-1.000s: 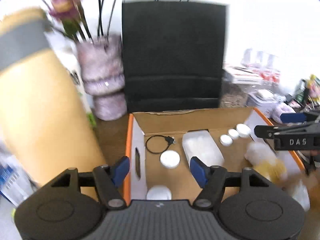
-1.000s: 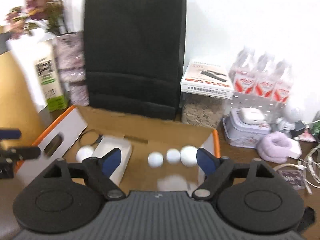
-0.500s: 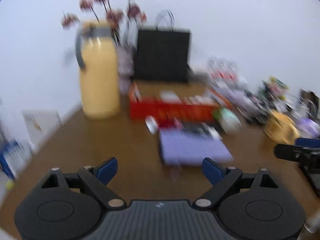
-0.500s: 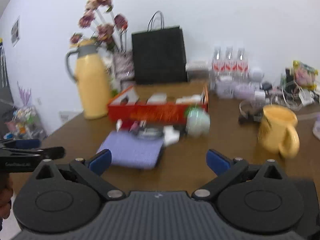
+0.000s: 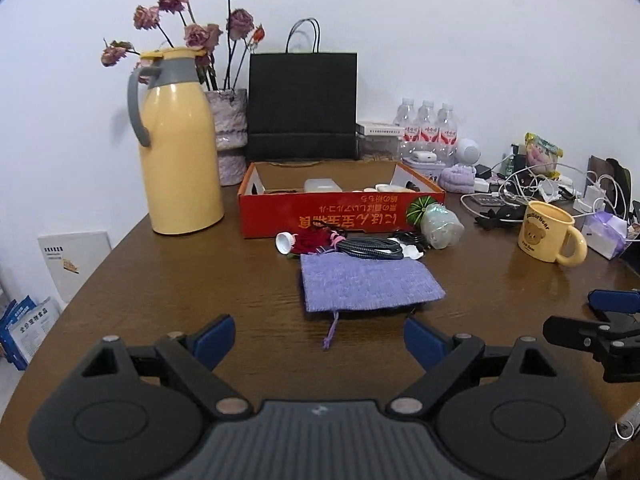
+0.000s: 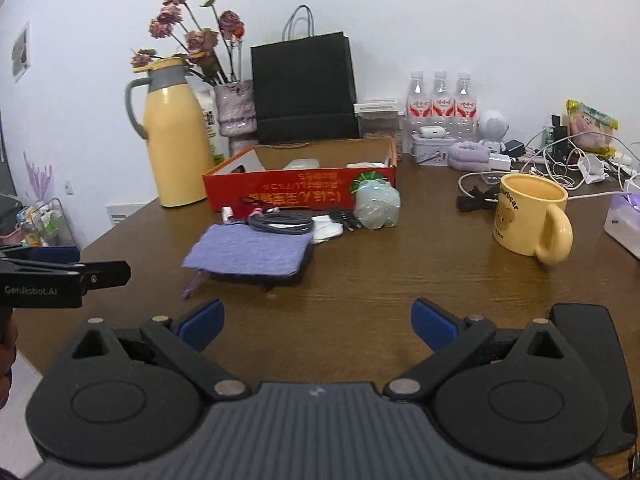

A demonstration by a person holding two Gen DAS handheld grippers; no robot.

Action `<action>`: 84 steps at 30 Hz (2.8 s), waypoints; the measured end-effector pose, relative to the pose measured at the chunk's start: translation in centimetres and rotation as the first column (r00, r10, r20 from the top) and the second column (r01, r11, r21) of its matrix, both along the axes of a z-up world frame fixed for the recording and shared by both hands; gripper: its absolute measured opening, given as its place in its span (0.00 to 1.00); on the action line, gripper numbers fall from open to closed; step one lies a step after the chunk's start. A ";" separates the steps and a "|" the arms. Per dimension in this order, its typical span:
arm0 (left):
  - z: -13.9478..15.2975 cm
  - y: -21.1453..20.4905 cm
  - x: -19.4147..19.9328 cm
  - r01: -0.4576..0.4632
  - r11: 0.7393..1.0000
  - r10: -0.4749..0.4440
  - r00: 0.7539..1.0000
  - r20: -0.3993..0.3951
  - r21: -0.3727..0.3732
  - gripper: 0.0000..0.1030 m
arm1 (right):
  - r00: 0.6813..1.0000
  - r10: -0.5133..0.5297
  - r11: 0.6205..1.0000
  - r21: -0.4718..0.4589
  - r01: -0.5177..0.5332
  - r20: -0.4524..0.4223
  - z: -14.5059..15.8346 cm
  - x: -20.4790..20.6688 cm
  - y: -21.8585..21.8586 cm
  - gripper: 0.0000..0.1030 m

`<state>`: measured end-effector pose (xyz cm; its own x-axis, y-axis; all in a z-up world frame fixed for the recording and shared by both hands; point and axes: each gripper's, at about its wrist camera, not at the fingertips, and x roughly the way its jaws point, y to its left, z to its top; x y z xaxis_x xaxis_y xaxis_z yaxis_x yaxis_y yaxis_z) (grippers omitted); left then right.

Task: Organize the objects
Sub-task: 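Grasp the black cable with right while left grasps the braided cable, then carry both cables over the box and open both tools to drop them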

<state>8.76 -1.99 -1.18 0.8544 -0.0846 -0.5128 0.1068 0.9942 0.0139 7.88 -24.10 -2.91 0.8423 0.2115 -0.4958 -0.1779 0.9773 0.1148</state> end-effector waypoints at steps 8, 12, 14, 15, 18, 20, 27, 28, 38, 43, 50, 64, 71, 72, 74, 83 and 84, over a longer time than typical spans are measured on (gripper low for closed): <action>0.1 -0.9 8.5 0.056 0.998 -0.057 0.996 0.067 0.007 0.81 | 0.999 -0.025 0.998 -0.049 0.027 0.045 0.2 7.7 -0.4 0.81; -0.9 -0.8 15.8 0.057 0.998 -0.057 0.998 0.040 0.014 0.63 | 0.999 0.014 1.000 -0.011 -0.013 0.048 0.2 13.6 0.3 0.68; -1.8 -0.5 19.5 0.061 0.998 -0.061 0.998 -0.018 0.004 0.57 | 0.998 0.040 0.999 -0.009 -0.040 0.037 -0.1 16.7 1.1 0.66; -2.4 -0.5 21.0 0.068 0.998 -0.068 0.997 -0.034 0.007 0.54 | 0.999 0.047 0.999 -0.014 -0.046 0.028 -0.4 18.3 1.7 0.65; -3.8 -0.1 24.0 0.053 0.999 -0.053 0.997 -0.064 0.009 0.47 | 0.998 0.049 0.997 -0.060 -0.051 -0.030 -2.4 22.8 3.2 0.54; -4.1 0.6 25.0 0.064 0.997 -0.066 0.996 -0.061 -0.030 0.44 | 0.998 0.023 0.995 -0.090 -0.029 -0.061 -3.8 24.7 3.7 0.46; -4.4 1.0 25.5 0.156 0.984 -0.161 0.986 -0.047 -0.092 0.02 | 0.994 -0.004 0.995 -0.100 -0.007 -0.113 -6.4 26.1 3.4 0.36; -4.2 0.9 25.3 0.153 0.984 -0.156 0.987 -0.038 -0.090 0.02 | 0.994 -0.004 0.996 -0.089 -0.005 -0.105 -6.3 25.8 3.3 0.36; 0.7 0.5 17.2 0.241 0.947 -0.239 0.970 0.034 -0.213 0.01 | 0.998 0.012 0.999 0.037 -0.014 0.061 -0.5 18.9 2.3 0.36; -0.3 -1.0 10.6 0.297 0.934 -0.302 0.953 0.006 -0.198 0.01 | 0.999 0.047 0.999 -0.016 -0.046 0.015 -0.7 13.2 3.3 0.36; -1.3 -0.9 5.2 0.251 0.954 -0.266 0.960 -0.081 -0.164 0.01 | 0.993 0.094 0.994 -0.045 -0.097 -0.078 -3.4 7.1 3.8 0.37; -3.0 -1.8 0.2 0.178 0.981 -0.181 0.983 -0.031 -0.071 0.60 | 0.998 0.003 1.000 -0.030 -0.005 -0.063 -4.5 3.6 1.4 0.38; -3.7 -2.5 4.9 0.210 0.978 -0.210 0.976 -0.052 -0.021 0.82 | 0.999 0.018 0.997 -0.076 -0.021 -0.043 -4.4 3.5 1.8 0.62; -4.2 -2.6 5.4 0.210 0.977 -0.211 0.976 -0.059 -0.022 0.83 | 0.999 0.022 0.996 -0.083 -0.026 -0.048 -4.5 3.4 1.8 0.65; -5.3 -3.0 6.4 0.200 0.980 -0.201 0.977 -0.076 -0.022 0.84 | 0.997 0.032 0.995 -0.094 -0.039 -0.066 -4.8 3.3 1.9 0.65; -6.8 -3.4 8.1 0.069 0.998 -0.069 0.996 -0.064 -0.010 0.91 | 0.994 0.033 0.996 -0.083 -0.042 -0.105 -5.9 4.5 2.2 0.52; -6.8 -3.4 8.1 0.072 0.997 -0.072 0.995 -0.064 -0.008 0.91 | 0.994 0.036 0.996 -0.081 -0.044 -0.104 -5.9 4.7 2.2 0.46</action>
<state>16.82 -5.36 -7.94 0.8113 -0.1480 -0.5655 0.1786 0.9839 -0.0012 12.56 -21.86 -8.80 0.7780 0.1984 -0.5961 -0.2085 0.9766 0.0530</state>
